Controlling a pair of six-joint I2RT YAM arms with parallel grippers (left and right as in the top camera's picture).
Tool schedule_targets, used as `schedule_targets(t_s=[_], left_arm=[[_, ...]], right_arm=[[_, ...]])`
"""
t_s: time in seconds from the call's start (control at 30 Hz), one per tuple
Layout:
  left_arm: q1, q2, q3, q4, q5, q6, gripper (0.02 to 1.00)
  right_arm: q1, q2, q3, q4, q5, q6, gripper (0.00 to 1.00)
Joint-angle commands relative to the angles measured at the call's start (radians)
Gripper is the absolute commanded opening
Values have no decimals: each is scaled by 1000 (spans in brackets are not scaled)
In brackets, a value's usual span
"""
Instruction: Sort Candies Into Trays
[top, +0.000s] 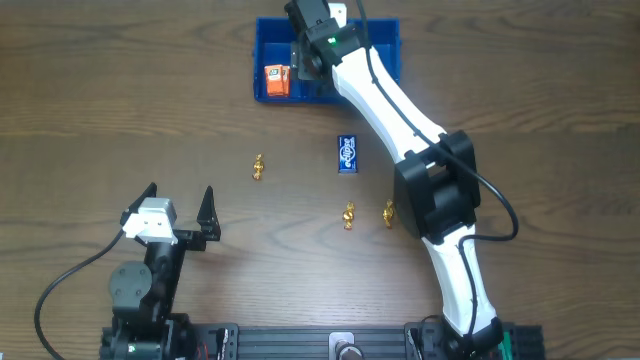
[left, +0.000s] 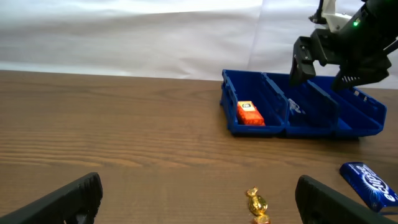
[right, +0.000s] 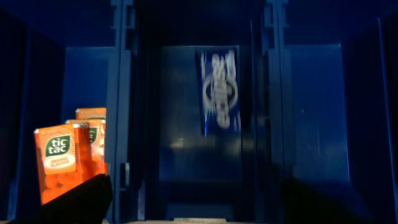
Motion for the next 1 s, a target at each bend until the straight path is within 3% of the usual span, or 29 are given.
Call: schedule_targets(t_s=[0.03,0.13,0.23,0.4,0.67,1.0], left_arm=[[4,-6,-20,-34,18,3,998],[4,-6,-20,-33,18,3,996],[4,-6,-20,-34,18,3,998],[4,-6,-20,-34,18,3,998],[4,-6,-20,-34,18,4,998],[4,-6,-20,-34,18,3,998]], right_arm=[[9,-217,11,-98,29,-4,919],[62,-402,-101,-163,58,1,930],[99,-578,-420,-137,42,84,930],[100,-549,-719,-80,-36,167,932],[82,-335,-731,45,-77,163,939],[19,-249,-731,153,-155,49,930]])
